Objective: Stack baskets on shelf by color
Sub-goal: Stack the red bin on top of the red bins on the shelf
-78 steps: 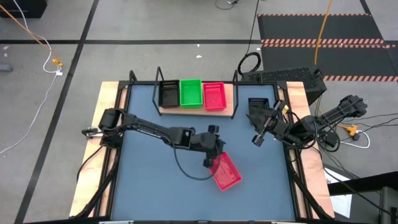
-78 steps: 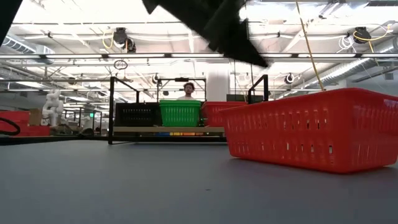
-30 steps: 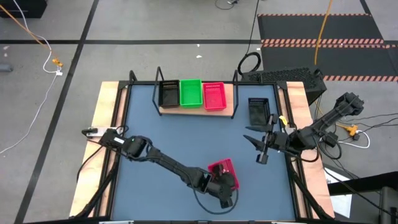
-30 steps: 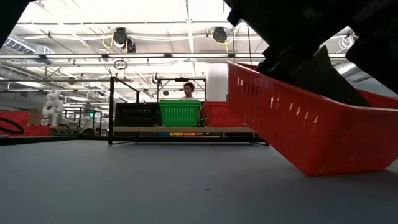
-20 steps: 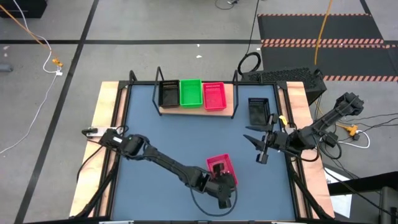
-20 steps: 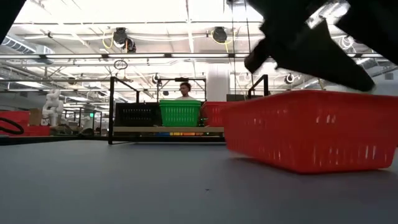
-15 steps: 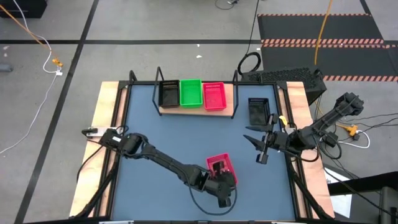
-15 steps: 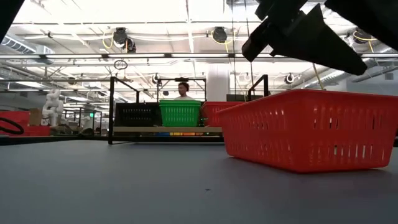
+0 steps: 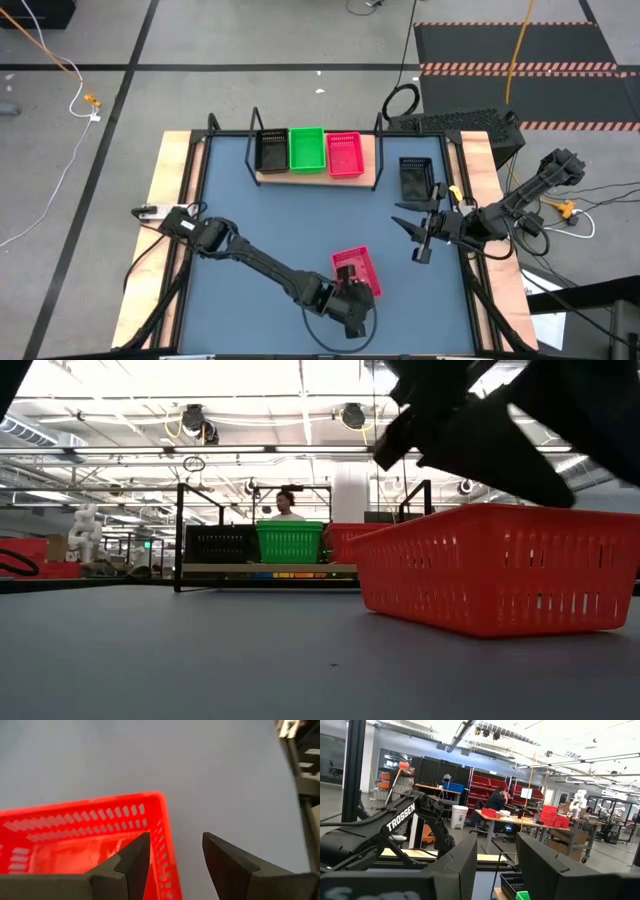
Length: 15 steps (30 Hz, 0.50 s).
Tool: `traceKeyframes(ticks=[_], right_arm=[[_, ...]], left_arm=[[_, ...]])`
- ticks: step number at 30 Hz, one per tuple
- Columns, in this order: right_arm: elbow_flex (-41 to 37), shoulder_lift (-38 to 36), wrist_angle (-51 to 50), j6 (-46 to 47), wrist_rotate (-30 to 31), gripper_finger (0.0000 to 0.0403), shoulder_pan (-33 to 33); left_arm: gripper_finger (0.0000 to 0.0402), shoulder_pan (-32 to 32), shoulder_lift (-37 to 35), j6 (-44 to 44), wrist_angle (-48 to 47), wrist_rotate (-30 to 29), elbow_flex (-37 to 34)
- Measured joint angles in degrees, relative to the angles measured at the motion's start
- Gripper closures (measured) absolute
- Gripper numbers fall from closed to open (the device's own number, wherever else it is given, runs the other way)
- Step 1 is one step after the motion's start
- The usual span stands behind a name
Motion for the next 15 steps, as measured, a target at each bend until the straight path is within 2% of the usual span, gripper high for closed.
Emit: traceKeyframes(ticks=[7, 15], right_arm=[[0.00, 0.00, 0.02, 0.04, 0.00, 0.0273, 0.00], [0.00, 0.00, 0.55, 0.48, -0.01, 0.0273, 0.00]], left_arm=[[0.0247, -0.08, 0.00, -4.06, -2.44, -1.67, -2.84], [0.0329, -0.14, 0.02, -5.33, -3.66, -0.01, -6.25]])
